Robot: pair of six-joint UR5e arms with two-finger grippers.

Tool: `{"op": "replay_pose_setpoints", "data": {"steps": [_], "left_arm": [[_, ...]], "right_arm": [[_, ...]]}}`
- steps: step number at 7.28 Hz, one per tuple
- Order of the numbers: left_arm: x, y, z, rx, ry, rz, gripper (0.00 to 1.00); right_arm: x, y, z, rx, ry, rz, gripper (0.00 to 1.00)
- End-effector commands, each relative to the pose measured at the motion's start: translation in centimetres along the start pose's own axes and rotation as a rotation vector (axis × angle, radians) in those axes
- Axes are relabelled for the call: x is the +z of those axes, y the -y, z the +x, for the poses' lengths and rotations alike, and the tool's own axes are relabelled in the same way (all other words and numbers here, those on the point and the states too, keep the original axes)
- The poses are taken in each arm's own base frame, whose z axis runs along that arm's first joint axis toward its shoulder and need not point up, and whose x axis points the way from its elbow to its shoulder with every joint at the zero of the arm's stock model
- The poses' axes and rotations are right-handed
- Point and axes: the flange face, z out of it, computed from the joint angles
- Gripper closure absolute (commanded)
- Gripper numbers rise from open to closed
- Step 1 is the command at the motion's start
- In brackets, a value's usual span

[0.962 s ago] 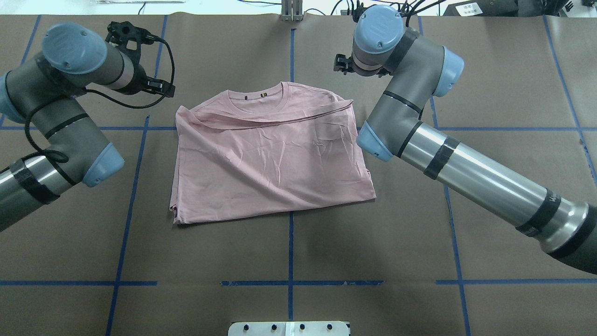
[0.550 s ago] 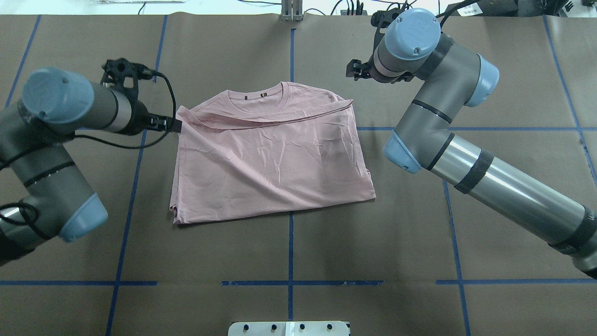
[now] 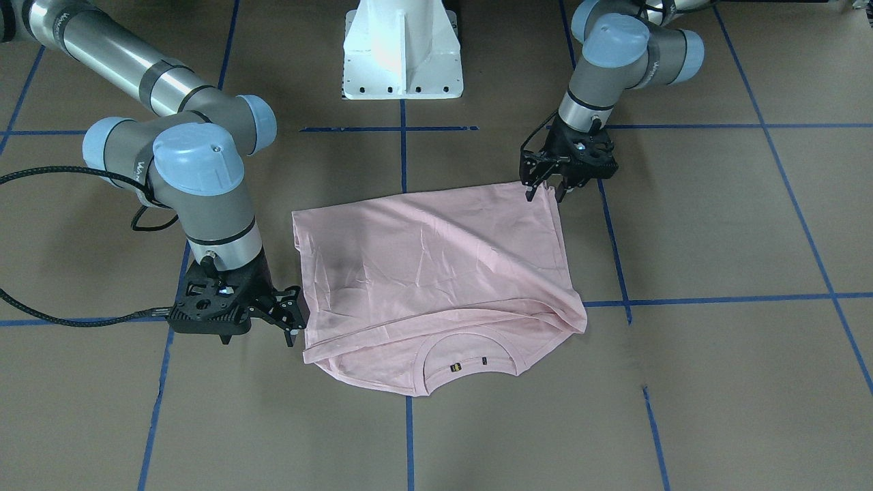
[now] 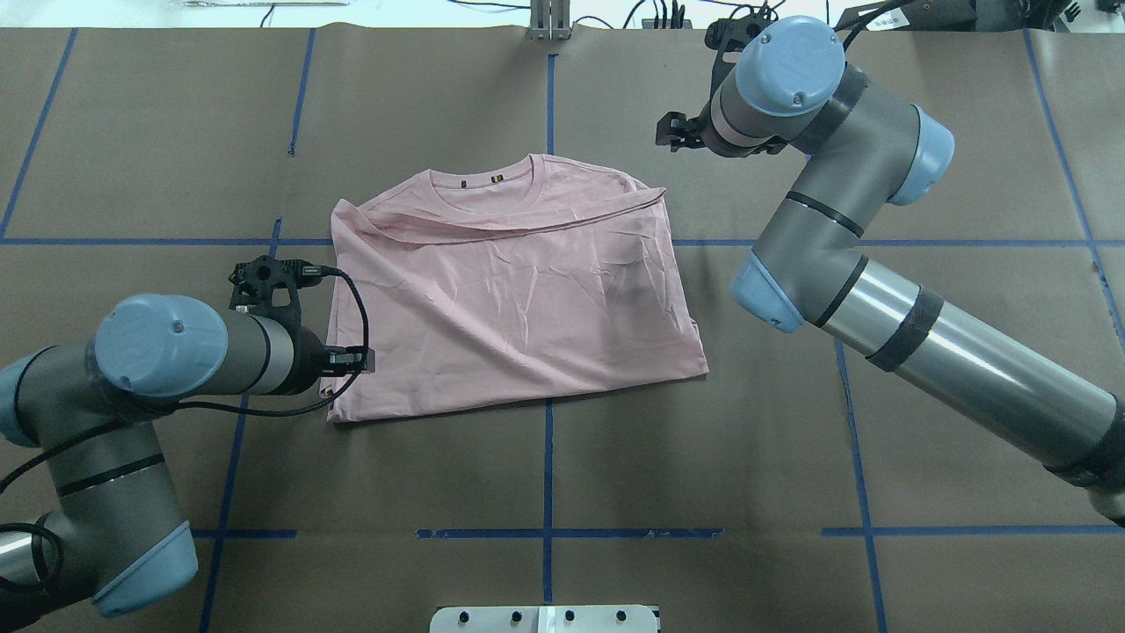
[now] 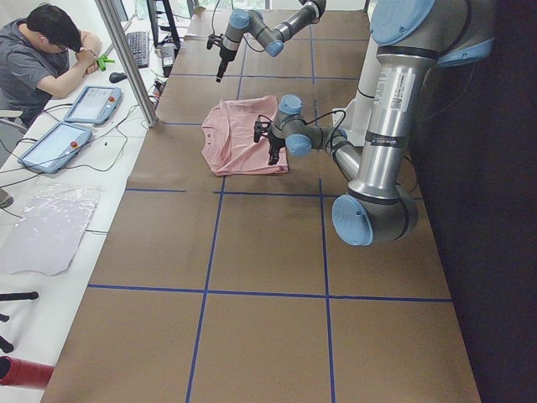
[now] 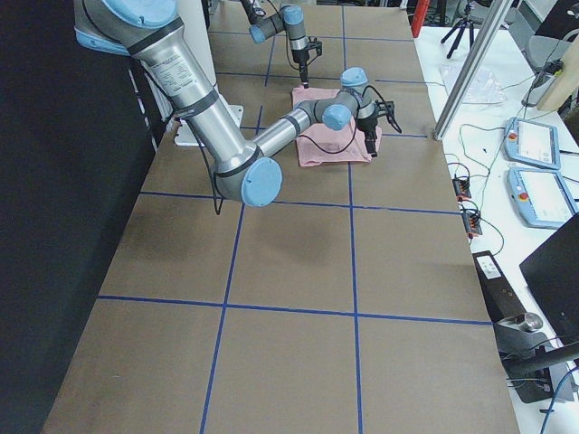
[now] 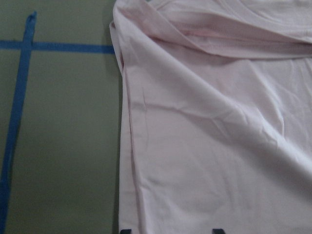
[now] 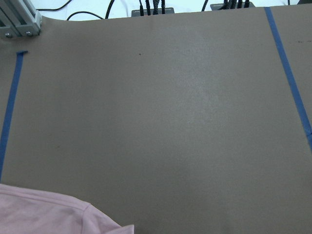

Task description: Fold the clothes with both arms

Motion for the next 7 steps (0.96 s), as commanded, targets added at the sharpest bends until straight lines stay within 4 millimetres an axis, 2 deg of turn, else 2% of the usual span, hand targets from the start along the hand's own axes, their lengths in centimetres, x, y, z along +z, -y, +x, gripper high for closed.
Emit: {"op": "replay_pose_setpoints", "data": {"steps": [1, 3, 5, 6, 7], "left_arm": [[0.8, -1.4, -0.6, -0.007, 0.02, -0.013, 0.37], [1.3, -2.5, -0.6, 0.006, 0.025, -0.031, 0.38], [1.5, -3.2, -0.3, 0.013, 0.025, -0.037, 0.47], [1.7, -3.6, -0.2, 0.018, 0.024, -0.042, 0.47], [1.9, -4.2, 0.0, 0.016, 0.028, -0.037, 0.54]], "right_arm": [[0.0, 0.0, 0.1, 0.0, -0.001, 0.0, 0.0], [0.1, -0.1, 0.0, -0.002, -0.001, -0.001, 0.0], [0.4, -0.3, 0.5, -0.001, -0.008, -0.003, 0.0], [0.4, -0.3, 0.6, -0.001, -0.01, -0.002, 0.0], [0.4, -0.3, 0.6, -0.001, -0.01, -0.002, 0.0]]}}
